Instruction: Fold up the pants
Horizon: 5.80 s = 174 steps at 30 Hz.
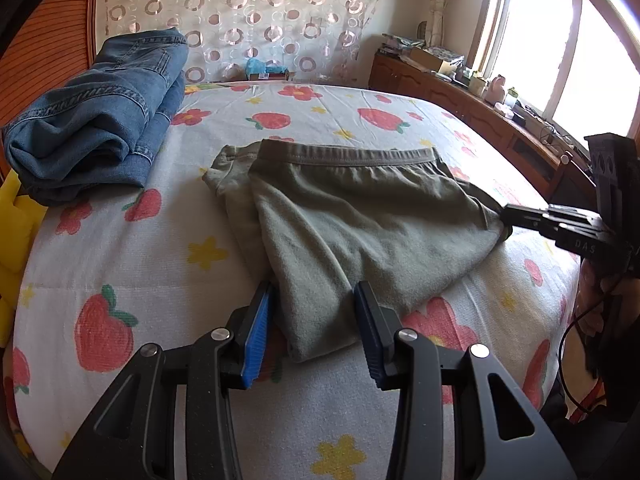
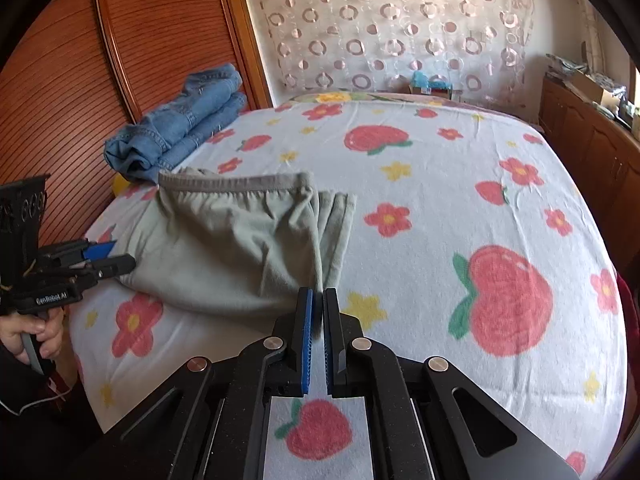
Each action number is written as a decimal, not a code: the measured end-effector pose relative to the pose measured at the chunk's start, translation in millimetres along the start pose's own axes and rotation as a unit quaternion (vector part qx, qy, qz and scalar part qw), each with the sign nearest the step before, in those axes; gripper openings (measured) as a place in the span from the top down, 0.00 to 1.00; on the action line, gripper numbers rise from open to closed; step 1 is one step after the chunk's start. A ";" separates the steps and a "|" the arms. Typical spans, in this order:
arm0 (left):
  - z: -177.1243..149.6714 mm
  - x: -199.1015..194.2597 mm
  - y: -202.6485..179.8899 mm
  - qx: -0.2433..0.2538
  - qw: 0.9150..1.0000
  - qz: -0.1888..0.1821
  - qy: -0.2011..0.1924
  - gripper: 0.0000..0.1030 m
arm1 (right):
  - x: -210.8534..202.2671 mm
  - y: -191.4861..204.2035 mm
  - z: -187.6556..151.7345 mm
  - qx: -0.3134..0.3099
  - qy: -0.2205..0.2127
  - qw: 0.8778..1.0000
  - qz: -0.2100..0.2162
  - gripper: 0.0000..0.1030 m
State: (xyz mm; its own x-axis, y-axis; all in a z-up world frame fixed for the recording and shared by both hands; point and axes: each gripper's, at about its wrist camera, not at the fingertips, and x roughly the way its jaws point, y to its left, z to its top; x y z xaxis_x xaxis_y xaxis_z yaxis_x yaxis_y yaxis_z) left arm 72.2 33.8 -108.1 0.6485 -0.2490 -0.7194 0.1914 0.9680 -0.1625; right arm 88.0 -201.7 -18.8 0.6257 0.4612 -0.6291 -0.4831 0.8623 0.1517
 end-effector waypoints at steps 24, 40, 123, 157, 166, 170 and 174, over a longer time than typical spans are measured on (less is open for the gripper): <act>5.3 -1.4 -6.1 0.012 1.000 -0.018 -0.011 0.86 | 25.2 13.1 12.3 -0.029 0.010 0.999 0.007 0.93; 16.3 -26.3 -64.2 0.071 0.994 -0.080 -0.024 0.86 | -62.8 -7.6 -34.6 0.022 -0.037 0.999 -0.022 0.94; 42.7 44.4 -35.5 0.034 0.999 -0.009 0.016 0.23 | -39.9 -9.5 -6.7 0.011 -0.011 0.998 -0.069 0.49; 44.2 47.2 -33.4 0.026 0.999 -0.020 0.026 0.23 | -22.8 -12.1 -17.0 0.005 -0.008 0.997 -0.080 0.51; 57.5 48.6 -24.4 0.012 0.999 -0.044 0.028 0.28 | -24.5 -13.8 -20.9 0.005 -0.014 0.997 -0.077 0.51; 59.1 56.5 -25.3 0.017 0.998 -0.044 0.037 0.32 | -24.6 -14.2 -20.8 0.005 -0.014 0.997 -0.076 0.51; 59.0 55.6 -24.7 0.020 0.998 -0.045 0.035 0.36 | -25.0 -14.8 -20.1 0.006 -0.014 0.997 -0.075 0.53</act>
State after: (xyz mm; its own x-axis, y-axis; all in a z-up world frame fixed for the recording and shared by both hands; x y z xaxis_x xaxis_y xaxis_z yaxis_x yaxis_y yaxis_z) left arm 146.9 -5.8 -104.2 0.5746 -0.3300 -0.7489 0.2764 0.9396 -0.2020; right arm 67.2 -230.2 -20.6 0.7073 0.3327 -0.6237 -0.3758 0.9243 0.0668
